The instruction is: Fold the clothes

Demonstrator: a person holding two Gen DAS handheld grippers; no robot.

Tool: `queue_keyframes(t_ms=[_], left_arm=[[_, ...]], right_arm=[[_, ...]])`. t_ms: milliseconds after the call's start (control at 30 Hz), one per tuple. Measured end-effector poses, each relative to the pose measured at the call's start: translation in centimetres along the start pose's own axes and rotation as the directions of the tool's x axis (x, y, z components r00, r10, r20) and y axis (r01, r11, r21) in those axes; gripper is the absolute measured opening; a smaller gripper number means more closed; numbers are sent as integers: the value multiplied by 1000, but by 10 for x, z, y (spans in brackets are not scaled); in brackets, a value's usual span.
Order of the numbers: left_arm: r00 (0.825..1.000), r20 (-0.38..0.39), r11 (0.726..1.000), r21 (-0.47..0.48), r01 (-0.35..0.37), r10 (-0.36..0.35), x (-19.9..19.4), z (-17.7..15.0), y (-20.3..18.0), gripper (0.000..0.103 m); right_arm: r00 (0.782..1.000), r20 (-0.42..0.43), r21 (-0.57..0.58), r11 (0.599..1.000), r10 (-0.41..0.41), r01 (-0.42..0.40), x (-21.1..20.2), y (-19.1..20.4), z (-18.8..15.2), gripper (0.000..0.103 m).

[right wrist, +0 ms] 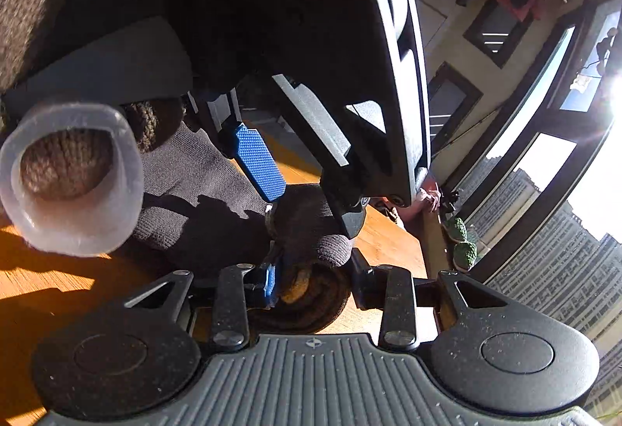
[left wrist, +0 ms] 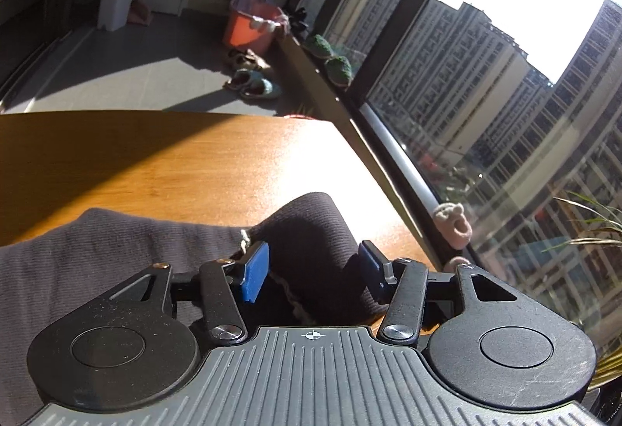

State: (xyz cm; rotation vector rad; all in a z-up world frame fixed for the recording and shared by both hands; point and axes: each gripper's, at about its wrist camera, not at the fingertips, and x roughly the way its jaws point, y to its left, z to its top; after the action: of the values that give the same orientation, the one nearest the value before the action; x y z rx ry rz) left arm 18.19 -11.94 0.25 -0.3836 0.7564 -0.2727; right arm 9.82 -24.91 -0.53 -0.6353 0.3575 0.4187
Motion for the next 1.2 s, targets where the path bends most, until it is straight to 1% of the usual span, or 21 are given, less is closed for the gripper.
queue_keyframes(t_ms=[67,133,167,200,267,300,367,400,433,467,500,567,633,700,767,867,967,1033,1100,1167,1200], left_arm=[[1000,2,1000,-19,7,-7,1,-2,8,57],[1000,6,1000,-7,-15,15,-1,-5,13,58],[1000,8,1000,-3,-27,27,-1,-6,15,58],[999,10,999,-1,-38,38,-2,-6,17,59],[999,11,999,-18,-45,45,-4,-8,24,61],[999,12,998,-29,-47,48,-5,-9,28,63],[999,12,997,-49,-53,53,-7,-9,35,66],[998,11,997,-54,-54,55,-8,-10,37,67],[998,9,997,-54,-58,58,-9,-12,39,68],[998,10,997,-51,-66,66,-11,-13,40,68],[997,11,996,-47,-74,74,-12,-14,41,67],[997,16,996,-49,-81,82,-18,-14,43,67],[996,30,995,-50,-81,83,-24,-12,44,63],[996,57,997,-41,-68,71,-30,-8,40,63],[995,80,998,-36,-51,53,-34,-5,37,63],[996,82,999,-18,-44,45,-31,-3,32,63],[995,50,997,-11,-81,81,-18,-7,31,63],[995,37,996,-25,-87,87,-11,-11,39,71],[996,41,996,-44,-79,81,-10,-13,44,74],[995,46,996,-36,-84,85,-12,-14,45,74],[995,49,995,-28,-91,92,-13,-14,44,75]], right_arm=[[997,3,86,993,75,-75,-4,-15,-3,36],[984,13,224,959,176,-174,-9,-36,-5,39],[973,31,298,928,227,-225,-11,-47,-7,39],[959,55,385,881,276,-276,-13,-60,-9,39],[935,102,546,766,340,-339,-12,-85,-18,39],[929,113,603,718,353,-347,-8,-93,-23,39],[928,111,691,643,357,-330,3,-103,-32,39],[929,100,722,617,355,-313,10,-104,-34,39],[931,80,738,607,355,-295,16,-102,-35,40],[932,62,746,604,357,-281,21,-100,-38,42],[934,46,749,606,355,-267,25,-98,-41,52],[939,26,736,629,343,-250,25,-93,-40,60],[944,13,713,659,329,-240,22,-89,-37,60],[949,5,689,687,316,-232,21,-87,-31,60],[951,4,679,697,311,-230,19,-87,-30,60],[953,2,666,710,303,-228,19,-84,-27,60],[955,2,651,725,296,-226,18,-81,-25,60],[957,2,644,731,291,-224,17,-81,-24,60],[956,5,640,734,292,-227,15,-81,-24,63],[956,13,638,734,292,-233,11,-82,-23,64],[956,25,631,737,293,-243,8,-81,-21,66]])
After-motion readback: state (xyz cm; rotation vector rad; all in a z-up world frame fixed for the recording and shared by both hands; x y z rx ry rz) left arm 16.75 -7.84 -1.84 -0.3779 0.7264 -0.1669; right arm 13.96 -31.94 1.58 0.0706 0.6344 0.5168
